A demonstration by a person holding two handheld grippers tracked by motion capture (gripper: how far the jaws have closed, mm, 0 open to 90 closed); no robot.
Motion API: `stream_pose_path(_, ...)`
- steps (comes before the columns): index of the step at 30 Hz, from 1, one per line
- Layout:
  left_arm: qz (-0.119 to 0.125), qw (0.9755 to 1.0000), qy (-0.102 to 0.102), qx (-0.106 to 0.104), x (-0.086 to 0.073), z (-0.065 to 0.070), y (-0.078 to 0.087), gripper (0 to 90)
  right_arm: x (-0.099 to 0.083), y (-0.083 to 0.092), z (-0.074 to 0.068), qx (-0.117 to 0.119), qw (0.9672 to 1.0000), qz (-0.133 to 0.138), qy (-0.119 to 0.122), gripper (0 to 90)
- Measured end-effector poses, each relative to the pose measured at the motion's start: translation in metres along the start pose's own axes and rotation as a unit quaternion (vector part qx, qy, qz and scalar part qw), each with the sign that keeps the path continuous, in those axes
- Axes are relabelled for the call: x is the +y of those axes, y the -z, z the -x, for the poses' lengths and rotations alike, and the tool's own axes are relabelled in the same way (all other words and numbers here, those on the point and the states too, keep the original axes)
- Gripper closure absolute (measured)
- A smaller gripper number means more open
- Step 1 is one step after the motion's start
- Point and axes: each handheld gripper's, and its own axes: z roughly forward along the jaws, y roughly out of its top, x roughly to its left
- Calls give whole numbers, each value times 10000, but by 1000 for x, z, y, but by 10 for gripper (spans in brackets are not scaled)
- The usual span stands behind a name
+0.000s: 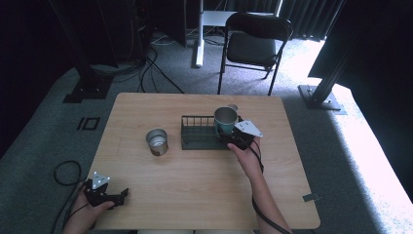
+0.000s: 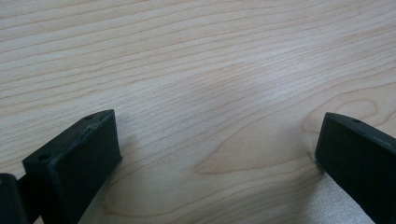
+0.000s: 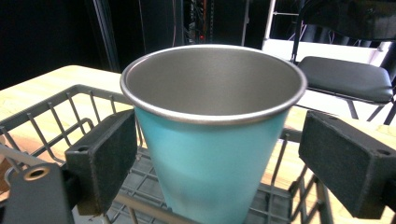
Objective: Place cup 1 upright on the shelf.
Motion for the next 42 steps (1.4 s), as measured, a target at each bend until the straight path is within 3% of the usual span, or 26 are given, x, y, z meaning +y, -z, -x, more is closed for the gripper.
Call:
stream_pose_path(7, 0, 10000, -2, -1, 0, 0, 0, 5, -3, 12, 1, 143, 9999, 42, -12, 113)
stream_pose_path(13, 0, 10000, -3, -1, 0, 0, 0, 5, -5, 30, 8, 302, 9993, 23, 202, 114)
stream_pose_path(16, 0, 10000, -2, -1, 0, 0, 0, 5, -5, 37, 15, 350, 9994, 46, 57, 114)
stream_pose_path(21, 0, 10000, -2, -1, 0, 0, 0, 6, -8, 45, 21, 488, 9987, -15, 110, 114)
stream_pose_path(23, 1, 10000, -1, 0, 0, 0, 0, 5, -10, 48, 23, 557, 9984, -29, 25, 114)
stream_pose_path(24, 1, 10000, -2, -1, 0, 0, 0, 6, -13, 51, 24, 625, 9978, -63, 187, 114)
stream_pose_path(33, 0, 10000, -2, -1, 0, 0, 0, 5, -29, 64, 32, 701, 9964, -347, 335, 114)
stream_pose_path(37, 1, 10000, -1, -1, 0, 0, 0, 6, -37, 70, 36, 837, 9942, -553, 391, 122)
stream_pose_path(38, 0, 10000, -2, -1, 0, 0, 0, 5, -42, 74, 37, 986, 9919, -676, 417, 129)
stream_pose_path(42, -3, 10000, -5, -1, 0, 0, 0, 6, -50, 83, 40, 1167, 9889, -808, 440, 129)
